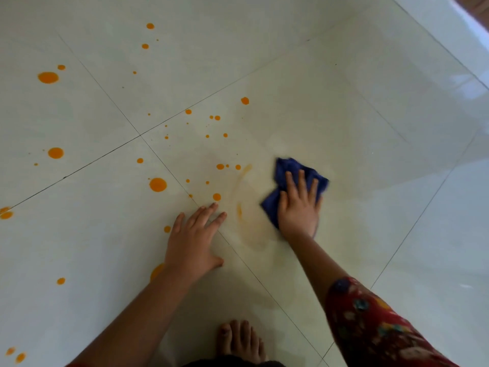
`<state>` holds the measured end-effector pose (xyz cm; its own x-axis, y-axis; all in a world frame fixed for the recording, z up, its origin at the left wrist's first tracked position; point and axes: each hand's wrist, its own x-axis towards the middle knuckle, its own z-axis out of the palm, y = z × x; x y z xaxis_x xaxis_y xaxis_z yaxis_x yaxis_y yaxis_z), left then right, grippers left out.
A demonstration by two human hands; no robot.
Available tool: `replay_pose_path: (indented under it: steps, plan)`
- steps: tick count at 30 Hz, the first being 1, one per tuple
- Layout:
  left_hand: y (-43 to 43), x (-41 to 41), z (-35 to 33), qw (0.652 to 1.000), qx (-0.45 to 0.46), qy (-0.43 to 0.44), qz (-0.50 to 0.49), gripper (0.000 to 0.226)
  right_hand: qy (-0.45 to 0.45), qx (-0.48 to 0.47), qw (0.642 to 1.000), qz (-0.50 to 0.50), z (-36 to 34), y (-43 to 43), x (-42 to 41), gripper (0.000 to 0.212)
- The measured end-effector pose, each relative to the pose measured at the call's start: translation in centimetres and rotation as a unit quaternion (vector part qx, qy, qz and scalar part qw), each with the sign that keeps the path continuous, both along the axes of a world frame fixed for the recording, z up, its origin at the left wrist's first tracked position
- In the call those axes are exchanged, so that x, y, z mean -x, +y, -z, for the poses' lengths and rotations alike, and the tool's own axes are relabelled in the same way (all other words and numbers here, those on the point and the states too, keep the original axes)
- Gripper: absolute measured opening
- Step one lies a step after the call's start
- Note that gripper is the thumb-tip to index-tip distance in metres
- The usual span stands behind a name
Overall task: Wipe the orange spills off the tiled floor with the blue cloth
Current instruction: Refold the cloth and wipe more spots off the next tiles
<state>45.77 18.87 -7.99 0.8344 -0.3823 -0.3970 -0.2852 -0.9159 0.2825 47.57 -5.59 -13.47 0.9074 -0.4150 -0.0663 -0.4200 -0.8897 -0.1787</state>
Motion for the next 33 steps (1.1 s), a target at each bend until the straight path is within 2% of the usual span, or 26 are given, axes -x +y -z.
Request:
replay_pose_path:
  steps: [2,4,6,7,9,12,14,16,18,19,20,21,23,25,27,28,30,32,33]
  plan:
    - [0.1,0.1,0.0,1.000,0.004,0.005,-0.001,0.103,-0.014,0.003,0.994,-0.108,0.1,3.7,1.3,0.055]
    - [0.1,0.1,0.0,1.000,0.005,-0.002,-0.001,0.102,-0.001,0.003,0.973,-0.232,-0.1,5.6,6.9,0.055]
    - [0.2,0.1,0.0,1.000,0.002,0.001,0.000,0.103,0.008,0.003,0.964,-0.268,-0.4,3.3,11.8,0.056]
    - [0.1,0.1,0.1,1.000,0.003,0.003,0.000,0.104,0.011,0.007,0.970,-0.241,-0.4,1.2,13.0,0.057]
    - [0.1,0.1,0.0,1.000,0.007,0.005,-0.003,0.104,0.022,0.017,0.992,-0.120,-0.5,-2.7,12.6,0.056]
    - [0.0,0.1,0.1,1.000,0.014,-0.002,-0.005,0.104,0.022,0.018,0.999,0.046,-0.1,-4.2,7.1,0.057]
    - [-0.1,0.1,0.3,1.000,0.027,-0.007,-0.008,0.103,0.010,0.004,0.999,0.052,0.0,-1.9,3.6,0.058]
    - [-0.1,0.3,0.4,0.999,0.036,-0.013,-0.003,0.104,-0.006,0.003,0.997,-0.071,0.1,1.0,2.9,0.055]
    - [0.5,0.7,0.5,0.998,0.051,-0.032,-0.003,0.104,-0.002,0.010,0.969,-0.246,0.0,2.5,5.4,0.051]
    - [1.1,0.8,0.5,0.997,0.059,-0.045,-0.010,0.101,0.006,0.004,0.955,-0.296,-0.2,2.1,6.5,0.051]
    - [1.7,1.0,0.6,0.995,0.068,-0.062,-0.027,0.098,0.006,-0.005,0.952,-0.305,-0.4,1.0,6.9,0.050]
    - [2.5,1.1,0.9,0.993,0.074,-0.081,-0.050,0.095,-0.003,-0.010,0.960,-0.279,-0.3,-0.1,6.6,0.050]
    - [3.7,0.7,1.2,0.989,0.072,-0.100,-0.085,0.094,-0.011,-0.003,0.987,-0.160,0.0,-1.2,3.7,0.051]
    - [4.6,-0.2,1.4,0.988,0.056,-0.101,-0.107,0.093,-0.014,-0.004,0.999,-0.046,0.1,-0.5,-1.1,0.054]
    - [5.3,-1.4,1.3,0.984,0.050,-0.091,-0.144,0.094,-0.014,-0.019,0.999,-0.024,0.0,2.1,-4.8,0.057]
    - [5.9,-2.0,1.2,0.981,0.047,-0.084,-0.165,0.095,-0.020,-0.020,0.998,-0.056,0.0,3.6,-5.6,0.058]
    - [7.2,-2.7,1.1,0.976,0.039,-0.080,-0.196,0.097,-0.022,-0.006,0.980,-0.199,-0.1,5.8,-4.3,0.055]
    - [8.5,-3.0,1.0,0.975,0.027,-0.081,-0.206,0.099,-0.004,0.006,0.933,-0.360,-0.1,5.4,-0.9,0.051]
    - [8.9,-3.0,1.1,0.975,0.022,-0.078,-0.206,0.100,0.004,0.005,0.916,-0.402,-0.2,4.0,0.0,0.050]
